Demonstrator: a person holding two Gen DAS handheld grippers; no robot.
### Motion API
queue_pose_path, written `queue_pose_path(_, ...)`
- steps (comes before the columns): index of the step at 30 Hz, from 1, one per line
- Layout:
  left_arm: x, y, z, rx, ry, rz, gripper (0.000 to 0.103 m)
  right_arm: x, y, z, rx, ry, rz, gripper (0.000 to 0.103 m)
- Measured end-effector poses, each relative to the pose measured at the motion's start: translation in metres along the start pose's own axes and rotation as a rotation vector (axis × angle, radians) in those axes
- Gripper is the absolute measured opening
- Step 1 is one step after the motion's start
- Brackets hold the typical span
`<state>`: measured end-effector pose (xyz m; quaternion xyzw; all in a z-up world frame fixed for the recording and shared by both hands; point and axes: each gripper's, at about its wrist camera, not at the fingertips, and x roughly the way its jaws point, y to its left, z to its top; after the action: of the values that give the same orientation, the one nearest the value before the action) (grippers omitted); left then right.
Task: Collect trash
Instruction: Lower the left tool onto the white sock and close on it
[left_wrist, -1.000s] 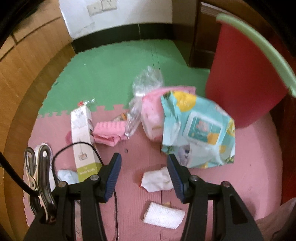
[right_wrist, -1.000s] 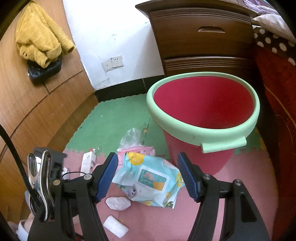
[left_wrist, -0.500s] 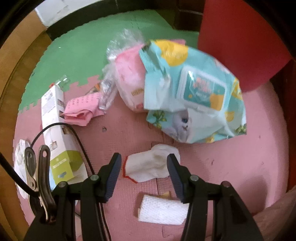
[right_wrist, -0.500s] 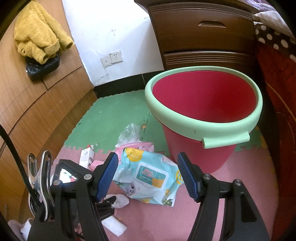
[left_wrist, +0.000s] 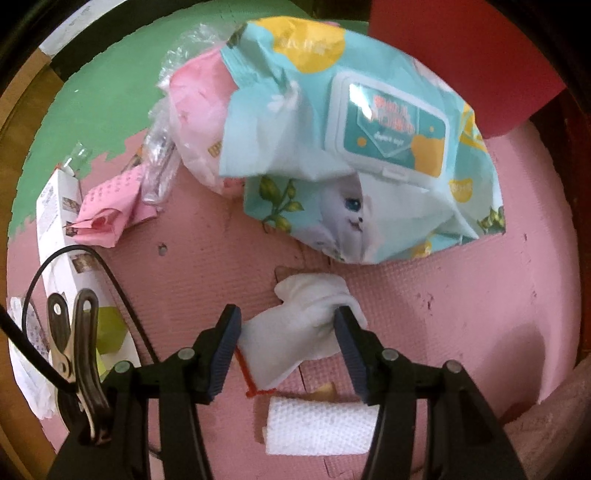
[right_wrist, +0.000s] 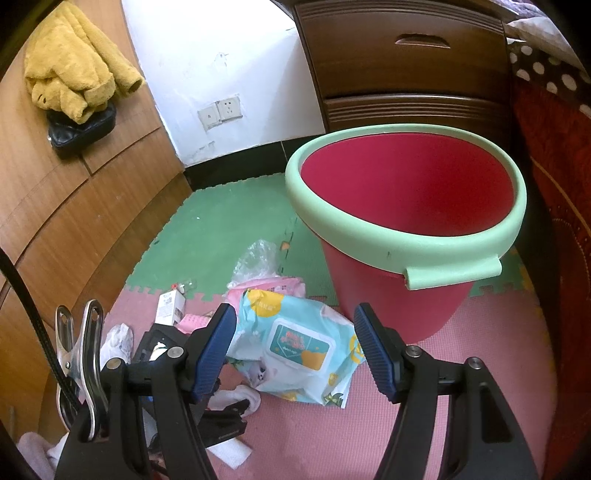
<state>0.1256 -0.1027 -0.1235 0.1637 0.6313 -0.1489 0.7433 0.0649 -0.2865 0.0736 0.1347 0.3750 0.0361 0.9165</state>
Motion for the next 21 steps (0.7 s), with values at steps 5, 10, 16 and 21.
queue_pose_path(5,0.009,0.000,-0.002,-0.017,0.017,-0.018,0.056,0.001,0.000,-0.001,0.002,0.003,-0.003,0.068)
queue_pose_path(10,0.016,0.002,-0.006,-0.042,0.017,-0.046,0.050,0.003,-0.001,-0.001,0.006,0.011,-0.009,0.068)
queue_pose_path(16,0.019,0.001,-0.013,-0.039,0.009,-0.071,0.034,0.006,-0.002,-0.001,0.004,0.017,-0.015,0.068)
queue_pose_path(21,0.011,0.002,-0.014,-0.052,-0.005,-0.065,0.025,0.010,-0.004,-0.003,0.007,0.033,-0.022,0.068)
